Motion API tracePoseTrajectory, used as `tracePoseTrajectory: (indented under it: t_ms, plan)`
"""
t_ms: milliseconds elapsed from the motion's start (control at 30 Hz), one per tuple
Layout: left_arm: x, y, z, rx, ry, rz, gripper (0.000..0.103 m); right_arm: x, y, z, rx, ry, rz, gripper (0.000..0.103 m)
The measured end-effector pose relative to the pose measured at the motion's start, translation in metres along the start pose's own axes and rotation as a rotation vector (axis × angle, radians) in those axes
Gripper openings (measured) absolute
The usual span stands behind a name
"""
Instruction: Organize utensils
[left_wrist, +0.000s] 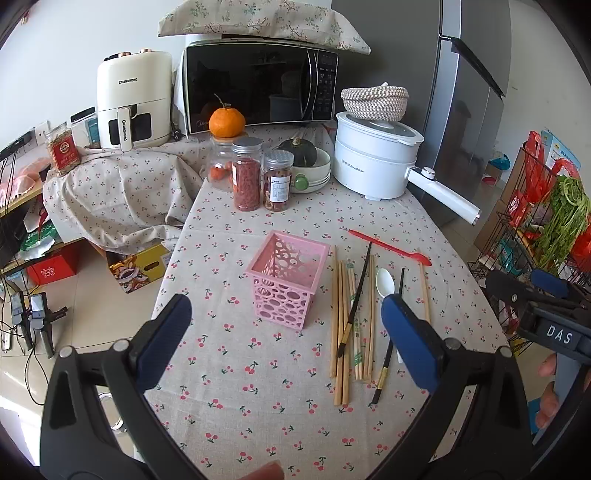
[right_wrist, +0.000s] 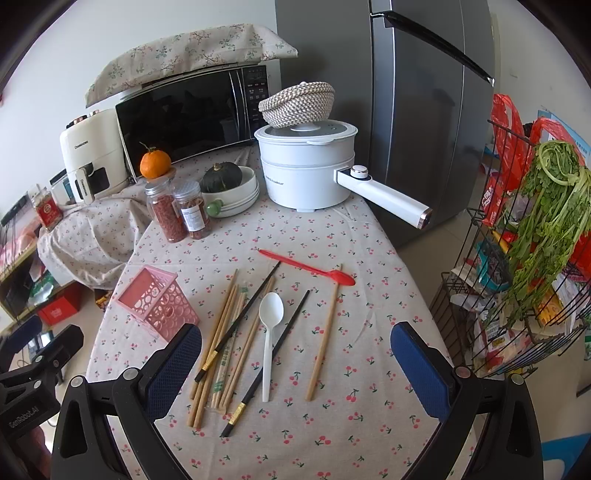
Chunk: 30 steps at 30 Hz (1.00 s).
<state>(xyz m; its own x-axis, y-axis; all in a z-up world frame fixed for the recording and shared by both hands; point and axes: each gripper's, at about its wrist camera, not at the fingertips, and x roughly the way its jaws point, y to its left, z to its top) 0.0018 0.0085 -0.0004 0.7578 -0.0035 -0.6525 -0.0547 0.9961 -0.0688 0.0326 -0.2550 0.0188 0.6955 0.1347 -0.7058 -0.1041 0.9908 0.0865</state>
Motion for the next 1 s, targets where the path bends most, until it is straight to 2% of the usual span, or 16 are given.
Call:
tracePoseTrajectory:
  t_ms: [1000]
  plan:
    - [0.0003,-0.0073,-0.0047,0.000,0.005,0.002,0.102,-0.0005,0.0009,0.0004,0.000,0.002,0.003,0.103]
